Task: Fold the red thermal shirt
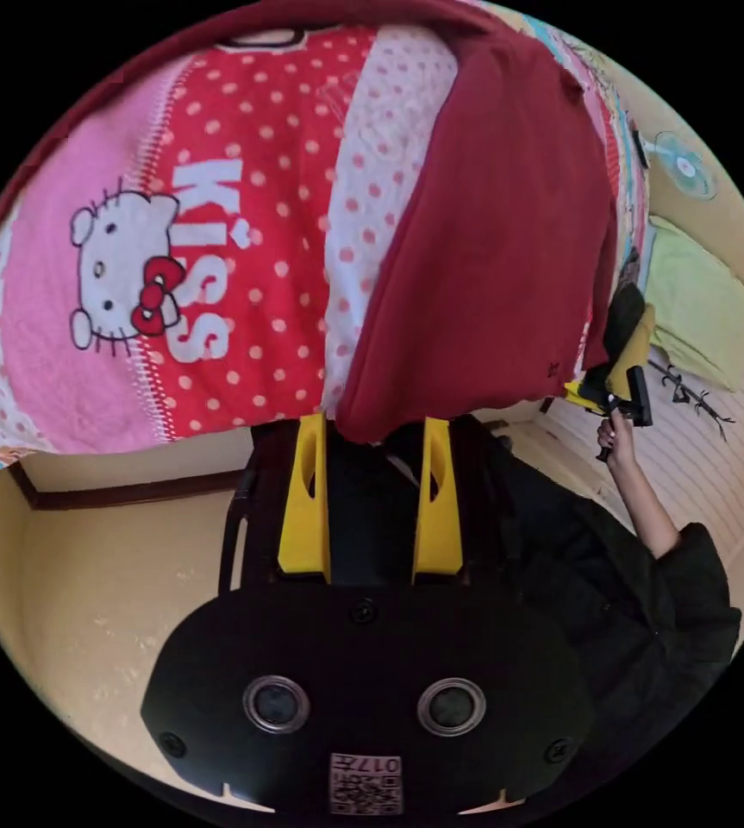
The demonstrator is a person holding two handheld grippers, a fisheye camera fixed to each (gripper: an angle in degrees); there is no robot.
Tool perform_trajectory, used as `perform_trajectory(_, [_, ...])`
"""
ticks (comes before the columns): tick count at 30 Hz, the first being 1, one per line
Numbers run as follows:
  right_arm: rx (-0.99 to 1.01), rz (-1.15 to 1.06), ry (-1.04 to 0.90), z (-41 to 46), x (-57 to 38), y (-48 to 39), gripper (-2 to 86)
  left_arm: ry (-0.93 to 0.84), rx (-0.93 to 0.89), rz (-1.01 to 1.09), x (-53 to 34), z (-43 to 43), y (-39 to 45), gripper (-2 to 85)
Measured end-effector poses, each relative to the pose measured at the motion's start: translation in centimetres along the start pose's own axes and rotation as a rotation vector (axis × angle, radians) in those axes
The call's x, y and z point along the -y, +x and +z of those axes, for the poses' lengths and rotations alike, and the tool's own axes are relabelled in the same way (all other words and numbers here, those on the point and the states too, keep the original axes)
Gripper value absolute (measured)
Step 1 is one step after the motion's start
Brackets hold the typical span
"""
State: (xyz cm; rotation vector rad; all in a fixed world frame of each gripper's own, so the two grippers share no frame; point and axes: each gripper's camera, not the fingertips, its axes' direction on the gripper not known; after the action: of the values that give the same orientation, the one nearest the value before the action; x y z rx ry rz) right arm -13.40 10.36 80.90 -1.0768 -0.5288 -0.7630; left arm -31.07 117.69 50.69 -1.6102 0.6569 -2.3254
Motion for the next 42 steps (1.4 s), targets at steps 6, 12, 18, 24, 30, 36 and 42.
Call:
perform_trajectory(6, [-0.010,-0.083,-0.125,-0.6,1.4,1.6,2.6,-0.034,0.092,0.045,-0.5,0.9,-0.2,3.9])
perform_trajectory(12, [0.062,-0.160,-0.024,-7.9,2.3,3.5,10.3,0.222,-0.161,0.054,-3.3,-5.9,-3.7,3.6])
perform_trajectory(18, [0.017,-0.128,0.107,-11.5,4.8,4.7,17.9,0.413,-0.124,0.022,-3.6,-9.8,-4.4,14.2])
perform_trajectory(24, [-0.030,-0.147,0.052,-10.7,8.2,6.1,17.6,0.434,-0.151,-0.023,-3.0,-10.8,-5.4,14.3])
perform_trajectory(30, [-0.078,-0.090,0.086,-10.8,8.8,8.4,10.4,0.236,-0.130,-0.171,-0.3,-3.5,-8.4,10.2])
perform_trajectory(36, [-0.140,-0.241,-0.006,-12.2,8.6,8.1,4.1,0.177,-0.221,-0.049,-2.2,-4.4,-6.3,3.3])
perform_trajectory(42, [-0.076,-0.308,-0.017,-13.2,4.2,10.0,3.2,0.193,-0.212,-0.018,-9.0,-6.6,-5.2,3.0])
